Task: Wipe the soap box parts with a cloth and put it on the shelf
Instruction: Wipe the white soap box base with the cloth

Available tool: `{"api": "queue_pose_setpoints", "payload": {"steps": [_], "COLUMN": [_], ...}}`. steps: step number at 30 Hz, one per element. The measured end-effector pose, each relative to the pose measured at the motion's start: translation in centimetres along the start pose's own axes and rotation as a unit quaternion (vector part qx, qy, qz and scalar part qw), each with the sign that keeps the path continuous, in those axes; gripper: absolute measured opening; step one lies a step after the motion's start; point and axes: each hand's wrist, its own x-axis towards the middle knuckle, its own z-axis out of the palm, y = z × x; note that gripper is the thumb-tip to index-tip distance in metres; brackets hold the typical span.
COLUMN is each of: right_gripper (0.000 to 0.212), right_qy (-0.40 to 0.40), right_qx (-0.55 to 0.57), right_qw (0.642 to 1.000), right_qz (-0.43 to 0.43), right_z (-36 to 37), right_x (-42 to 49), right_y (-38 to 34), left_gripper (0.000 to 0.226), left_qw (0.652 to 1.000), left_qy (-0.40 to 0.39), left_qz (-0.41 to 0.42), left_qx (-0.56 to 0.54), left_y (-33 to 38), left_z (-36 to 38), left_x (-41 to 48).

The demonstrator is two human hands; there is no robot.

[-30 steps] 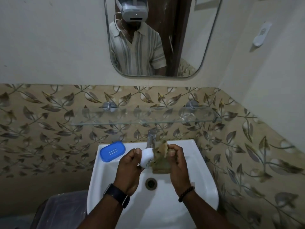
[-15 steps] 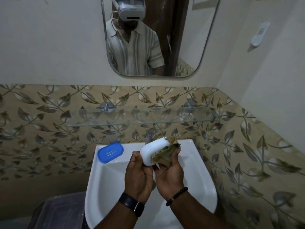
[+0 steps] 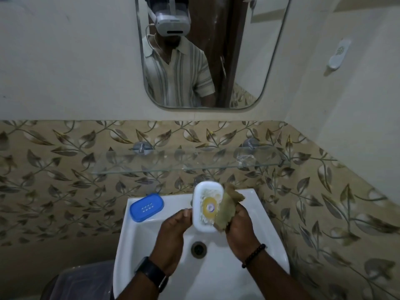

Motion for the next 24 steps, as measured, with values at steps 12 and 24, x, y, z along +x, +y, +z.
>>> {"api": "queue_pose_setpoints", "payload": {"steps": [12,24], "right_gripper": [0.027,0.029], "right_qy": [-0.040,0.151], "right_qx": [-0.311,-0.545], "right_qw": [0.941,0.713], "right_qz": [-0.131,-0.414], "right_z": [-1.3,-0.6], "right_x": [-0.2,-1.8], "right_y": [-1.3,4.1], "left_gripper": [0.020,0.034], "left_qw": [0.985,0.979], "left_qy": [-0.089,0.074], "left_qz": [-0.121,-0.147], "left_qx": [0.085,-0.119], "left_y": [4.5,2.6], "left_z": [-0.4,2.5], "left_x": [2.4,1.5]}}
